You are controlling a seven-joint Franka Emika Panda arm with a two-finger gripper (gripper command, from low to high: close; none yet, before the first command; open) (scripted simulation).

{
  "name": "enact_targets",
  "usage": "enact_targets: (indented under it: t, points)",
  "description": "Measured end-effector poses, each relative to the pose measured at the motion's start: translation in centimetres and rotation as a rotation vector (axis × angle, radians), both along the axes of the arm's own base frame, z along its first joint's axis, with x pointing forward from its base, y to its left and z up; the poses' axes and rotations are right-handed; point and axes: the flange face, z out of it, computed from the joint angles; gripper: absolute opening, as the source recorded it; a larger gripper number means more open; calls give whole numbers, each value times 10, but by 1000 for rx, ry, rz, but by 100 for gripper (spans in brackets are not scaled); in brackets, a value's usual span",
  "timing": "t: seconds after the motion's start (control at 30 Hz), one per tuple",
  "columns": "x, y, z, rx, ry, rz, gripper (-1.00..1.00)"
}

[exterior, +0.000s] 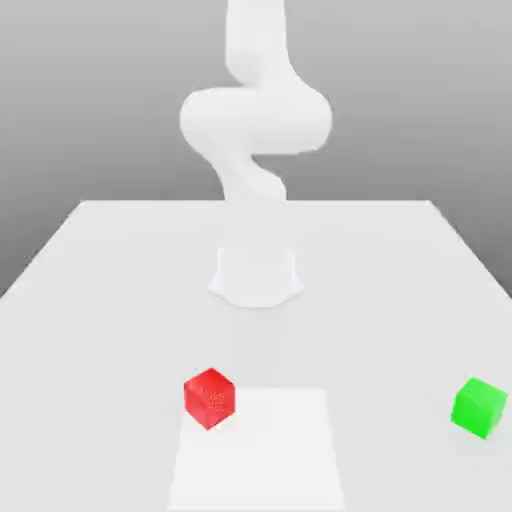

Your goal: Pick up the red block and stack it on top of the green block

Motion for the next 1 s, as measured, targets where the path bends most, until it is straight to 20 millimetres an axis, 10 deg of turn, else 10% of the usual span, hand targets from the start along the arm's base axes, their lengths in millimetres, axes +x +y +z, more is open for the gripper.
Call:
enact_targets:
  t: [0.3, 0.6, 0.8, 0.83, 1.0]
  points:
    - [51, -33, -224, 137, 323, -307, 0]
    - [-18, -59, -445, 278, 656, -670, 0]
    - [-26, -59, -506, 286, 678, -695, 0]
    - [-27, -59, -514, 286, 679, -695, -100]
    - [-27, -59, -514, 286, 677, -694, -100]
